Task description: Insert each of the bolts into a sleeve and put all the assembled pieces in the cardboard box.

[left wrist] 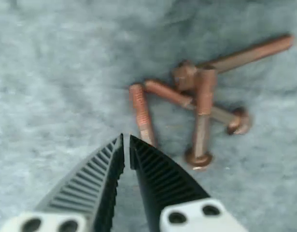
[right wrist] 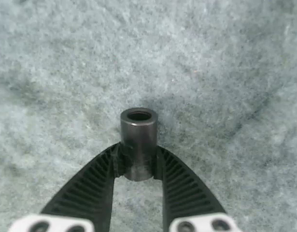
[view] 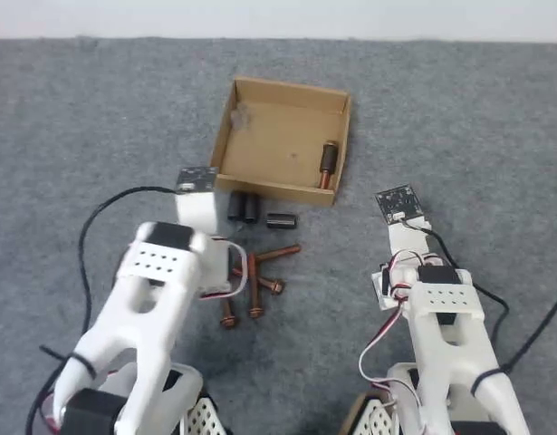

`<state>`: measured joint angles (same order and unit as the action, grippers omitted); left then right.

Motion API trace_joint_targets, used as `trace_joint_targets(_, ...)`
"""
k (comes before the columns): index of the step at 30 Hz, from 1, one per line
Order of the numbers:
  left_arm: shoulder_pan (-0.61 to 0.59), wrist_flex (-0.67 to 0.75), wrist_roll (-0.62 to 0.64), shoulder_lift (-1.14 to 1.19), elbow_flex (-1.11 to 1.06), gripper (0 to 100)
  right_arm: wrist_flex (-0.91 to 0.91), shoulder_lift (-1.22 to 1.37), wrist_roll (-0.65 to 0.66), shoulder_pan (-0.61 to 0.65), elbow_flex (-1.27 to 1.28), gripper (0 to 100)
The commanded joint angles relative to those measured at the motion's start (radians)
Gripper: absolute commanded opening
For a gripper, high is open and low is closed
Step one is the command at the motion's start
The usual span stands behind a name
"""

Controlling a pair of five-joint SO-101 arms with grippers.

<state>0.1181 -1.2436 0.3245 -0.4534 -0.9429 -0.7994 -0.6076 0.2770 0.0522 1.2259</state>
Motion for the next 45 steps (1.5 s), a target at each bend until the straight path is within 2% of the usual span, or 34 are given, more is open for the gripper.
trace_joint_targets(1, 0.092, 0.115, 0.12, -0.002, 0.007, 2, 0.019, -0.041, 0.021, -0.01, -0.006, 0.7)
trace_joint_targets(6, 0.095, 0.232, 0.143, 0.003, -0.073, 2, 0.019, -0.041, 0.021, -0.01, -0.006, 0.7)
trace_joint_targets(10, 0.094, 0.242, 0.143, 0.005, -0.088, 2, 0.019, -0.041, 0.021, -0.012, -0.006, 0.7)
trace_joint_targets(13, 0.048, 0.242, 0.143, 0.005, -0.087, 3, 0.019, -0.041, 0.021, -0.012, -0.006, 0.7)
trace_joint_targets(19, 0.011, 0.242, 0.143, 0.005, -0.11, 12, 0.019, -0.041, 0.021, -0.012, -0.006, 0.7)
trace_joint_targets(26, 0.009, 0.276, 0.141, 0.006, -0.165, 7, 0.018, -0.041, 0.021, -0.012, -0.006, 0.7)
trace_joint_targets(32, 0.005, 0.293, 0.143, 0.012, -0.176, 7, 0.018, -0.041, 0.021, -0.012, -0.006, 0.7)
trace_joint_targets(37, 0.002, 0.282, 0.144, 0.173, -0.101, 7, 0.016, -0.041, 0.021, -0.012, -0.006, 0.7)
trace_joint_targets(41, 0.002, 0.216, 0.144, 0.322, 0.018, 7, 0.016, -0.041, 0.021, -0.012, -0.006, 0.7)
trace_joint_targets(45, 0.002, 0.213, 0.141, 0.365, 0.047, 6, 0.015, -0.042, 0.052, -0.01, -0.005, 0.7)
